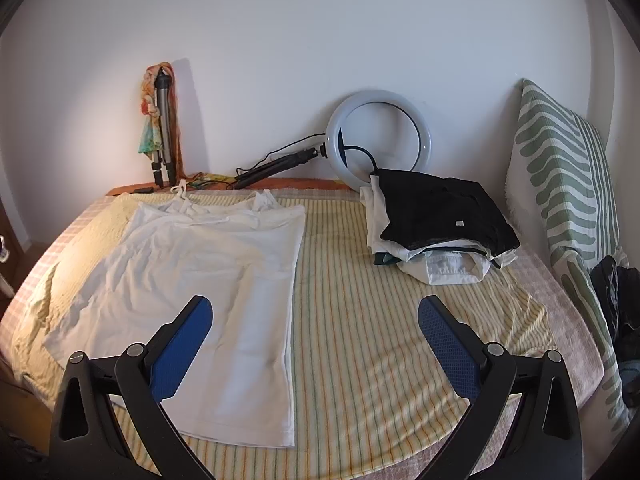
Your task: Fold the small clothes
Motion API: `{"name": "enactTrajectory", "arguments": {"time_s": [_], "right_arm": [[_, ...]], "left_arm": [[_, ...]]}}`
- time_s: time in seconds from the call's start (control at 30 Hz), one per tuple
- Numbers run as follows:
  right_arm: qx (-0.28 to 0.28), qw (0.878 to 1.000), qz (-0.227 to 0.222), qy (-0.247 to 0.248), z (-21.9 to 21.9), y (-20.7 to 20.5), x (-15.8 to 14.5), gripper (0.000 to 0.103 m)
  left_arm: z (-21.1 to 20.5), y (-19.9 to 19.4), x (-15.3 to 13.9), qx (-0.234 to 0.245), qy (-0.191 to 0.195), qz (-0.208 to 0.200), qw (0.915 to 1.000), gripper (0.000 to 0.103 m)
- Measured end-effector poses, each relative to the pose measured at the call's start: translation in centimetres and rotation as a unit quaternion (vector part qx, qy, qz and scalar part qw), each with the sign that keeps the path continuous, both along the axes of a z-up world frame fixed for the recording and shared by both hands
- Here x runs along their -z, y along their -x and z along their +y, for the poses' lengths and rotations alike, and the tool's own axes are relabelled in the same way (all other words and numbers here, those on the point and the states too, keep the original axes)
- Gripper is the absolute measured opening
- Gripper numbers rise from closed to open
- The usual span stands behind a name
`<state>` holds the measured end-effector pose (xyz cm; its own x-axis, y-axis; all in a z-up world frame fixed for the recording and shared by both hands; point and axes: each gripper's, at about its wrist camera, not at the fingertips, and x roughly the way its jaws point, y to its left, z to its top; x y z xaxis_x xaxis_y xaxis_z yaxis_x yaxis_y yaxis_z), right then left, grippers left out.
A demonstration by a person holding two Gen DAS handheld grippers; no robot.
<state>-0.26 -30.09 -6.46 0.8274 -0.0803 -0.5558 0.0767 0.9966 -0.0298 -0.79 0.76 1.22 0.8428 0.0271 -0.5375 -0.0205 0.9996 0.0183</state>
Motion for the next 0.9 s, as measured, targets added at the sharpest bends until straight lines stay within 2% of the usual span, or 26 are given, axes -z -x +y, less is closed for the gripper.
{"name": "enactTrajectory", "arguments": {"time_s": [0.9], "right_arm": [[-0.001, 1.0, 0.004, -0.006, -0.04, -0.18, 0.07, 0.102]], "left_arm": [[0.19, 0.12, -0.05, -0.002, -0.003, -0.004, 1.0, 0.103]]}}
